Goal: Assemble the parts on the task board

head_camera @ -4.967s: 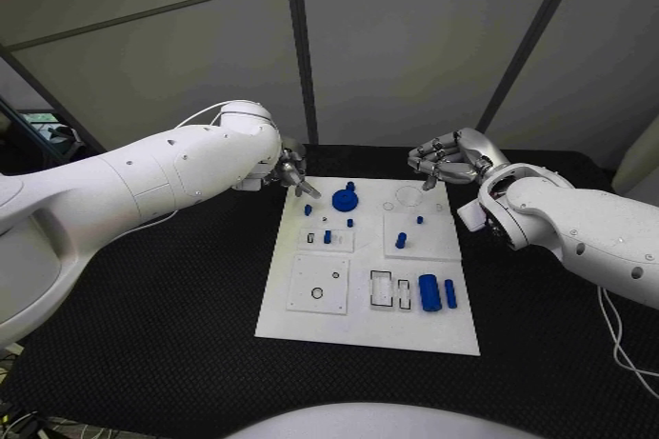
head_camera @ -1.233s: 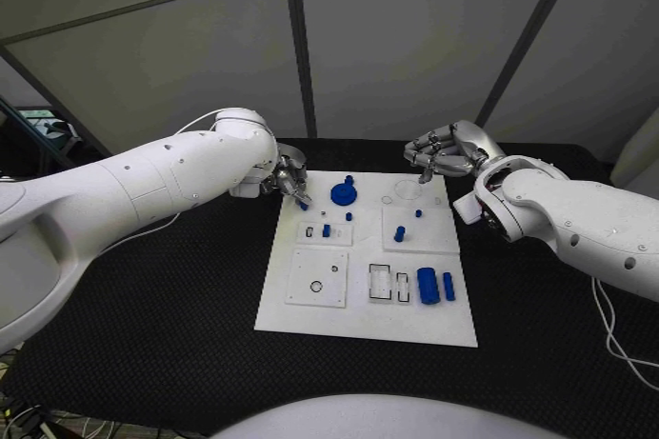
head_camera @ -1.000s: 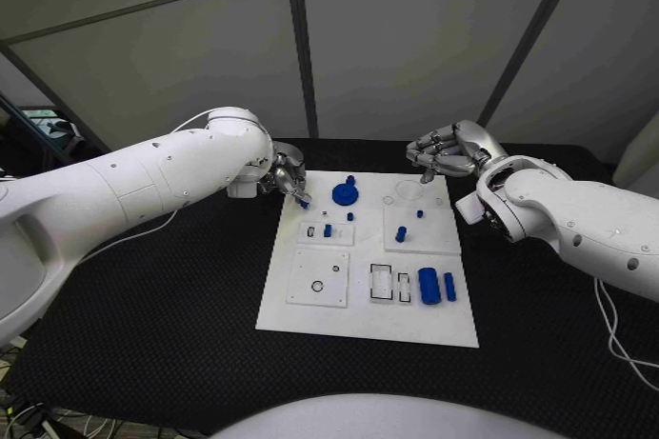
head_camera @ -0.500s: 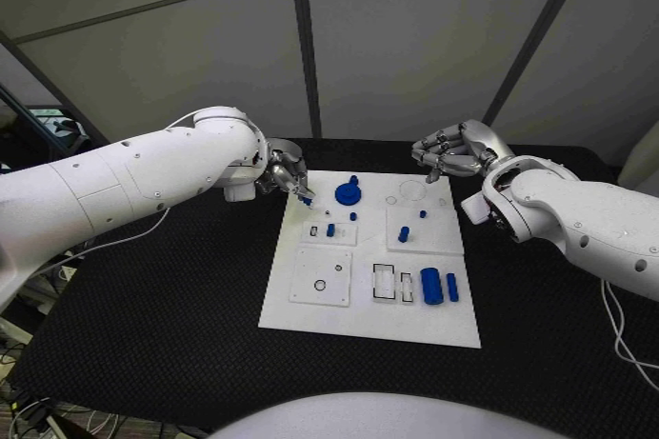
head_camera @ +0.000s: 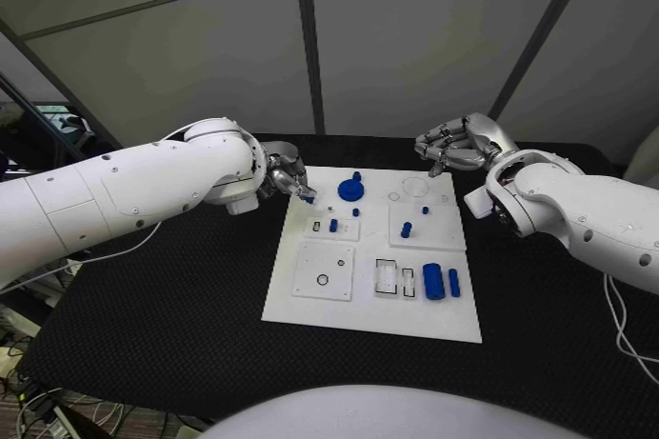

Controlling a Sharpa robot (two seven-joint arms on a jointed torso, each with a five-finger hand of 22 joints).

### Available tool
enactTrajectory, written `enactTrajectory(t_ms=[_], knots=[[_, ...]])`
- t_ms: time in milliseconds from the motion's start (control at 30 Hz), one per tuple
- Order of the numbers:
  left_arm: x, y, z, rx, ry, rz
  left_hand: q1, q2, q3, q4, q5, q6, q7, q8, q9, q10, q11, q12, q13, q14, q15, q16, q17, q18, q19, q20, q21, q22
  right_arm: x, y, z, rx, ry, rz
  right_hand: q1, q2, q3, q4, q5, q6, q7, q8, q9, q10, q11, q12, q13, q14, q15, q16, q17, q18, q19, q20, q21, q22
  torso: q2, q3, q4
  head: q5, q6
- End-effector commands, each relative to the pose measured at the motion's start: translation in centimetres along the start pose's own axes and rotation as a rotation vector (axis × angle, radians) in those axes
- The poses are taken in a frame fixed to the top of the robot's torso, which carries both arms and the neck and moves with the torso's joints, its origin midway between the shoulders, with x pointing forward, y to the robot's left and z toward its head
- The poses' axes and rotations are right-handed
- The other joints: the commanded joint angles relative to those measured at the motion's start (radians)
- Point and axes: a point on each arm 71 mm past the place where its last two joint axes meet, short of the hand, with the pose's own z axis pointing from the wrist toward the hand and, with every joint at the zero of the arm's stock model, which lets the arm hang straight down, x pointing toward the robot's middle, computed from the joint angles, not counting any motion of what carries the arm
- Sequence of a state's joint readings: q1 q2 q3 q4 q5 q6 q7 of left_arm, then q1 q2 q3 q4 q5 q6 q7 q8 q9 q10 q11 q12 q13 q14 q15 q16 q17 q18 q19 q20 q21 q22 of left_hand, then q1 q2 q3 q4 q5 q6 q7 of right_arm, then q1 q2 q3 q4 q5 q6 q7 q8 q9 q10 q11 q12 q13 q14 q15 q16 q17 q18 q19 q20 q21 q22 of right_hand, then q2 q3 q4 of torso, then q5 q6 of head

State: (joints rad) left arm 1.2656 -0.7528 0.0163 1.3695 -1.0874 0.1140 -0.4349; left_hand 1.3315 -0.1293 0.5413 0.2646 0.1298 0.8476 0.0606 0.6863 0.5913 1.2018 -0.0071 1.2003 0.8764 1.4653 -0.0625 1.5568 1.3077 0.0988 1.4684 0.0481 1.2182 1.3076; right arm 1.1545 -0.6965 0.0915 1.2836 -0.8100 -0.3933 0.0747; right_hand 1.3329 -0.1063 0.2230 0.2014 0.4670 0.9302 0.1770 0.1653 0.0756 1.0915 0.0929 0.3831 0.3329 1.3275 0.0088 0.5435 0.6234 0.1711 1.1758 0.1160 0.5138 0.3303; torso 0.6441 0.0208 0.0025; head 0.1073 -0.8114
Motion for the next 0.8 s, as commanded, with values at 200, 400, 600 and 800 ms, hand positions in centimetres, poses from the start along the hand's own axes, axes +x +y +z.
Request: enactTrajectory(t_ms=[200, 400, 600, 800], knots=[[1.6, 0.1, 0.1, -0.046, -0.036, -0.028, -0.011, -0.012, 0.147, -0.133, -0.003, 0.010, -0.001, 0.006, 0.012, 0.019, -0.006, 0.002, 0.004, 0.099, -0.007, 0.005, 0.246, -0.037, 0.022, -0.009, 0.013, 0.182, -0.1, 0.2, 0.0, -0.009, -0.002, -0.002, -0.003, -0.002, 0.001, 0.007, 0.003, -0.004, -0.003, 0.006, 0.002, -0.002, -0.002, 0.004, -0.001, 0.001, 0.004, -0.005, 0.001, 0.012, 0.008, 0.000, -0.005, -0.001, 0.002, 0.0001, -0.0012, 0.002, -0.005], [2.5, -0.2, 0.2, -0.045, -0.024, 0.008, -0.014, -0.014, 0.152, -0.135, -0.003, 0.011, -0.001, 0.006, 0.013, 0.020, -0.006, 0.001, 0.004, 0.099, -0.008, 0.005, 0.246, -0.037, 0.022, -0.009, 0.014, 0.182, -0.1, 0.2, 0.0, -0.009, -0.002, -0.002, -0.003, -0.002, 0.001, 0.007, 0.003, -0.004, -0.003, 0.006, 0.002, -0.002, -0.002, 0.004, -0.001, 0.001, 0.004, -0.005, 0.001, 0.012, 0.008, 0.000, -0.005, -0.001, 0.002, 0.0007, -0.0021, 0.001, -0.011], [2.9, -0.4, 0.3, -0.047, -0.009, 0.045, -0.016, -0.015, 0.155, -0.137, -0.003, 0.012, -0.001, 0.005, 0.013, 0.020, -0.007, 0.000, 0.003, 0.099, -0.008, 0.005, 0.246, -0.037, 0.023, -0.009, 0.015, 0.182, -0.1, 0.2, 0.0, -0.010, -0.001, -0.001, -0.003, -0.002, 0.001, 0.007, 0.003, -0.004, -0.003, 0.006, 0.002, -0.002, -0.002, 0.004, -0.001, 0.001, 0.004, -0.005, 0.001, 0.012, 0.008, 0.000, -0.005, -0.001, 0.003, 0.0004, -0.0017, -0.001, -0.015], [3.4, -0.4, 0.6, -0.054, 0.008, 0.072, -0.016, -0.016, 0.157, -0.138, -0.003, 0.012, -0.002, 0.005, 0.014, 0.020, -0.007, -0.001, 0.002, 0.099, -0.008, 0.005, 0.245, -0.037, 0.023, -0.010, 0.015, 0.182, -0.1, 0.2, 0.0, -0.010, 0.000, -0.001, -0.003, -0.002, 0.001, 0.007, 0.003, -0.004, -0.003, 0.006, 0.002, -0.002, -0.002, 0.004, -0.001, 0.001, 0.004, -0.005, 0.001, 0.012, 0.008, 0.000, -0.005, -0.001, 0.002, -0.0004, -0.0006, -0.003, -0.020]])
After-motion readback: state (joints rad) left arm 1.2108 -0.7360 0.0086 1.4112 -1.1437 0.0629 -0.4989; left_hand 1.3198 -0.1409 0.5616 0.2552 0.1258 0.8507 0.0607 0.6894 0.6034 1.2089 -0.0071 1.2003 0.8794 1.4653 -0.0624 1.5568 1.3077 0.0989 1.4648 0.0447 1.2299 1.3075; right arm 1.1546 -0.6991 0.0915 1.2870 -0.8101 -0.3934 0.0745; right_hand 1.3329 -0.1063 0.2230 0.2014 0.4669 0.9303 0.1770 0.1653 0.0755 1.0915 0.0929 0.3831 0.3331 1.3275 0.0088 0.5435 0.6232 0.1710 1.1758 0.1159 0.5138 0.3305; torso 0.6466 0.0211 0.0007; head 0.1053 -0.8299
